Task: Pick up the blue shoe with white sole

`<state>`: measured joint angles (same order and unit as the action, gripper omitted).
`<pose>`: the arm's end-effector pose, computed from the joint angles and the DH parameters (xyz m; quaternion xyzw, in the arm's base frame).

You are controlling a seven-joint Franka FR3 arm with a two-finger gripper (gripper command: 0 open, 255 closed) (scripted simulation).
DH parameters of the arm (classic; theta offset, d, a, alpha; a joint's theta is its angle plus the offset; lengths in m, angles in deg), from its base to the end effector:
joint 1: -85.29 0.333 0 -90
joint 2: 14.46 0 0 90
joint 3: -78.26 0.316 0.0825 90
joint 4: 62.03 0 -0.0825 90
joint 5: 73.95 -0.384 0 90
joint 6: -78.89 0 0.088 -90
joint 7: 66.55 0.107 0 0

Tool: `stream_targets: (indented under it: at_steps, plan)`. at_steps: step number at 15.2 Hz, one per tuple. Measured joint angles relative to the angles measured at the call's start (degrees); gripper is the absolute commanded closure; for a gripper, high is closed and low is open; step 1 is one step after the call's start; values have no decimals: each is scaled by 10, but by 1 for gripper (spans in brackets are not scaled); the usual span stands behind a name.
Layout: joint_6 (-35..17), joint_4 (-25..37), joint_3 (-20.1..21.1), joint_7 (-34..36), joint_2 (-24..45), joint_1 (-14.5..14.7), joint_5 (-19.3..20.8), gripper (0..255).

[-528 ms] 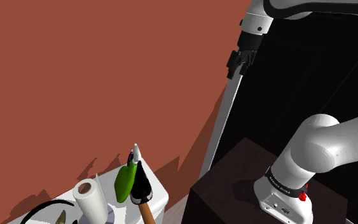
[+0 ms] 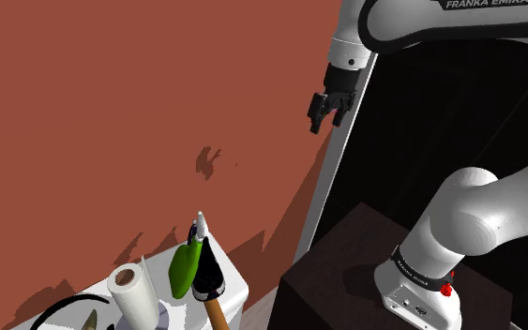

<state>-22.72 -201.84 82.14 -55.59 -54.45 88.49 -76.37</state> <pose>0.3408 0.0496 0.5391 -0.9989 0.0454 -0.0151 0.0013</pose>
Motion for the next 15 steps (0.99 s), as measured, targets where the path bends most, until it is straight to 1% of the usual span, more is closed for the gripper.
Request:
stream_targets:
  at_steps: [1, 7, 11, 15]
  plan:
    - [-9, -8, 13, 16, 2, 3, -5, 0]
    - [-76, -6, 87, 113, 81, 18, -29, 0]
    - [-122, 9, 134, 179, 150, 22, -32, 0]
    - [-158, 37, 180, 252, 225, 24, -20, 0]
